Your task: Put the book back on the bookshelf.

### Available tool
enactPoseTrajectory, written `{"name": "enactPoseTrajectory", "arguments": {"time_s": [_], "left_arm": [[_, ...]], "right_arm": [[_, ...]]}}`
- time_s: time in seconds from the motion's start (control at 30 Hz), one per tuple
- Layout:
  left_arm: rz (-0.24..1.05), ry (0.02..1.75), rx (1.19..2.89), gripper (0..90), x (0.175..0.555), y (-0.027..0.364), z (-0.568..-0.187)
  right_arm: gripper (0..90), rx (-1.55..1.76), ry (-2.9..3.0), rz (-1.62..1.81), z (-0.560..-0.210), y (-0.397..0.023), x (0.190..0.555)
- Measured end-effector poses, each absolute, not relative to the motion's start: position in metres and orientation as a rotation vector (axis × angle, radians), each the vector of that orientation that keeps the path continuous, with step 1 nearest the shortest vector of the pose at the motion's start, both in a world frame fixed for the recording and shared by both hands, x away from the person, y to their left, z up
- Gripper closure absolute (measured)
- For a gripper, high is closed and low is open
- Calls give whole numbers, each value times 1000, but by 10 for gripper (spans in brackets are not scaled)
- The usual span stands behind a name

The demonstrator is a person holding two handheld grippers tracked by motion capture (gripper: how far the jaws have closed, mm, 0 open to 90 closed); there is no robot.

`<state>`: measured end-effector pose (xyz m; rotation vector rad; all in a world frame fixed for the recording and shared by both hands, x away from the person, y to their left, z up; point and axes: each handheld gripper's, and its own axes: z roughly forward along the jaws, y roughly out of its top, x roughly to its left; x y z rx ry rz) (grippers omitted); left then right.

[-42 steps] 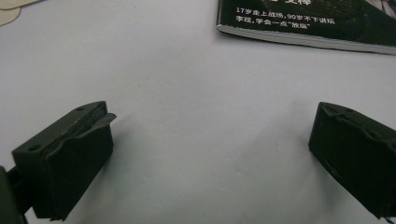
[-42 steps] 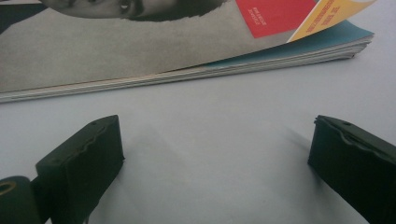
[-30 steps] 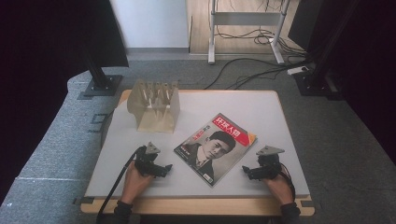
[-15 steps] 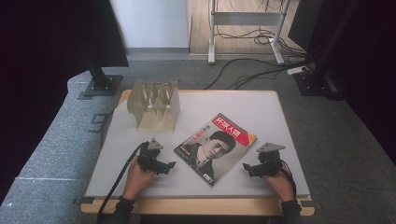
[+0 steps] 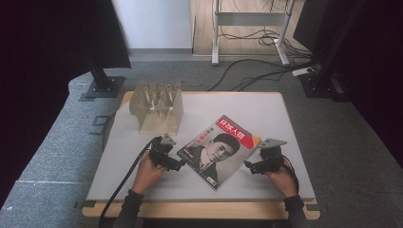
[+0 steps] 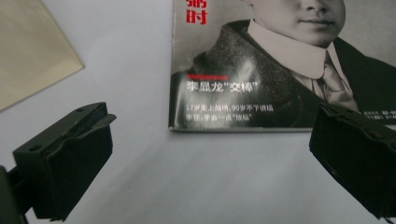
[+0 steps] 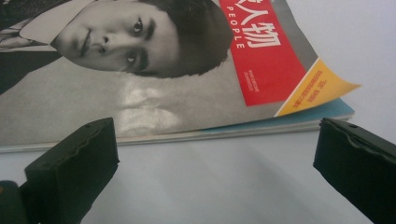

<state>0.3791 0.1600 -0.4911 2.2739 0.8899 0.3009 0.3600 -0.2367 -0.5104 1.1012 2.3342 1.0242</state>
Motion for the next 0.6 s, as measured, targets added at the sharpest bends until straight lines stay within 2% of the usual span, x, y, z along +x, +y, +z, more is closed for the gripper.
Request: {"name": "enactPoseTrajectory", "arguments": {"time_s": [0.2,0.6], "left_arm": [[283,880,2245,0,388,154,-484],[294,832,2301,0,404,134,-481]], "right_arm": [[0,1085,2324,1039,-503,-234,368],[0,1034,2342,1000,-495,-224,395]]}}
